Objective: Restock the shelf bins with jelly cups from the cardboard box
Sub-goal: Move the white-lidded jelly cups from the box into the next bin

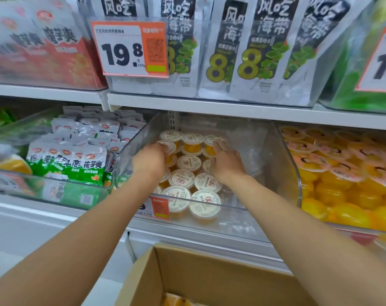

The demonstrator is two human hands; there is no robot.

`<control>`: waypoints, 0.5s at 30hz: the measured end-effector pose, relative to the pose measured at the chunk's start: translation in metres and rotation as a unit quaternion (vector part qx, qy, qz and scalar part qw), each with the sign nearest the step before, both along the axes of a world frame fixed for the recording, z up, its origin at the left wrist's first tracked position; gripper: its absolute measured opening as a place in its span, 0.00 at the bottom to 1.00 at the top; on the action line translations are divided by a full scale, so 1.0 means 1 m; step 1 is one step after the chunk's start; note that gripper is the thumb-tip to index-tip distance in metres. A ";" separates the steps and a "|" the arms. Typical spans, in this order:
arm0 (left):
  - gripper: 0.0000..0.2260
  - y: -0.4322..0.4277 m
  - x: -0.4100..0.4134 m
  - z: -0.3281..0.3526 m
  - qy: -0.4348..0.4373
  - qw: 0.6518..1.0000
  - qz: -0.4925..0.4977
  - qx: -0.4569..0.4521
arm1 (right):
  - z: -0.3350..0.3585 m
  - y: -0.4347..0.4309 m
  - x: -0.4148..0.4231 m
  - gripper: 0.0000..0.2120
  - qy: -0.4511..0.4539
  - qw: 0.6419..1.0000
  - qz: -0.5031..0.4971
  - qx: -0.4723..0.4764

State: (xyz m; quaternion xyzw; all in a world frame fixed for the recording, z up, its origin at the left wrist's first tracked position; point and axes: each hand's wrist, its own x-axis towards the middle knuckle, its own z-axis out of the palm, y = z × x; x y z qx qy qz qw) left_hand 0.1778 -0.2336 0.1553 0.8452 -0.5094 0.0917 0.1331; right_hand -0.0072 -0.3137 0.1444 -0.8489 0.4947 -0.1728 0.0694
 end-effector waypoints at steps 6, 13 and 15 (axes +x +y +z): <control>0.13 0.014 -0.005 0.011 0.038 0.998 -0.047 -0.018 | 0.018 0.017 -0.008 0.29 -0.004 1.000 0.030 0.007; 0.07 0.091 -0.062 0.027 0.104 0.983 -0.093 -0.117 | 0.035 0.109 -0.037 0.12 -0.110 0.982 0.086 -0.131; 0.07 0.121 -0.081 0.020 0.076 0.982 -0.123 -0.124 | 0.026 0.139 -0.050 0.09 -0.121 0.977 0.096 -0.150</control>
